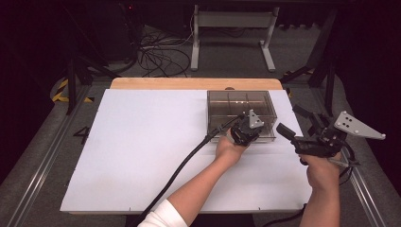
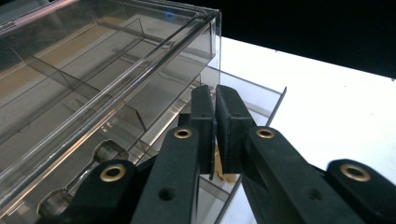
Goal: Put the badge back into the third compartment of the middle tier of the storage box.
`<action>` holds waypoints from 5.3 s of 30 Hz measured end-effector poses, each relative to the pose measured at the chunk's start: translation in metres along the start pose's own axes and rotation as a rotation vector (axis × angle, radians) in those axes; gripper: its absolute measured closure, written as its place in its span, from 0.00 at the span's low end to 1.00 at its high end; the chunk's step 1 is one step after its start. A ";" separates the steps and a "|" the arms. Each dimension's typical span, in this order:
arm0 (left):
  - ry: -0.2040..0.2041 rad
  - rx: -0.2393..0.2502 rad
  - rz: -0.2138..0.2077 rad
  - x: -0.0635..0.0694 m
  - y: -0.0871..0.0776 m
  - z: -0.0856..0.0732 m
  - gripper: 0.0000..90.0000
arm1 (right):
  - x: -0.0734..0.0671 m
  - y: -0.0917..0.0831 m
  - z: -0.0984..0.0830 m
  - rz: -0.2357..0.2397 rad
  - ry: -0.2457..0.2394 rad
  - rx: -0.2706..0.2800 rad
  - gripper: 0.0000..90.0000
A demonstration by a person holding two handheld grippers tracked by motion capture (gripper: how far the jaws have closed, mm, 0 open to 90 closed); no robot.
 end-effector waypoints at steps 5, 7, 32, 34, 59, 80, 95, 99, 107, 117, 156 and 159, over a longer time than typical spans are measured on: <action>0.001 0.015 -0.003 -0.001 -0.004 0.002 0.90 | 0.000 0.000 0.000 0.000 0.000 0.000 0.07; -0.004 0.016 -0.007 -0.001 -0.007 0.004 0.89 | 0.000 0.000 0.000 0.000 0.000 -0.001 0.07; -0.056 0.171 -0.014 -0.024 -0.057 0.009 0.51 | -0.001 0.008 -0.004 0.006 -0.002 -0.024 0.07; -0.051 0.178 -0.014 -0.025 -0.062 0.010 0.48 | -0.001 0.008 -0.004 0.005 -0.003 -0.026 0.07; -0.042 0.244 -0.008 -0.041 -0.117 0.008 0.23 | -0.002 0.017 -0.008 0.010 -0.006 -0.056 0.06; -0.046 0.282 0.007 -0.058 -0.162 0.003 0.16 | -0.003 0.023 -0.013 0.007 -0.014 -0.082 0.06; -0.067 0.315 0.025 -0.074 -0.195 -0.006 0.12 | -0.005 0.028 -0.016 0.014 -0.017 -0.098 0.06; -0.073 0.324 0.033 -0.079 -0.204 -0.009 0.11 | -0.005 0.029 -0.017 0.013 -0.016 -0.102 0.06; -0.080 0.340 0.049 -0.088 -0.222 -0.014 0.10 | -0.004 0.030 -0.018 0.017 -0.021 -0.103 0.05; -0.094 0.354 0.058 -0.097 -0.241 -0.023 0.08 | -0.006 0.033 -0.019 0.026 -0.024 -0.107 0.04; -0.139 0.363 0.064 -0.132 -0.301 -0.079 0.05 | -0.006 0.043 -0.032 0.021 -0.039 -0.152 0.00; -0.145 0.367 0.061 -0.134 -0.304 -0.083 0.05 | -0.006 0.044 -0.033 0.019 -0.038 -0.154 0.00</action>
Point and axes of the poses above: each handheld gripper's, and its own axes: y roughly forward along the jaws, z roughly out of its top, x roughly to its right, the point moved 2 cm from there along y, roughly forward along the jaws, and after that the axes turned 6 degrees about z, right-handed, at the moved point
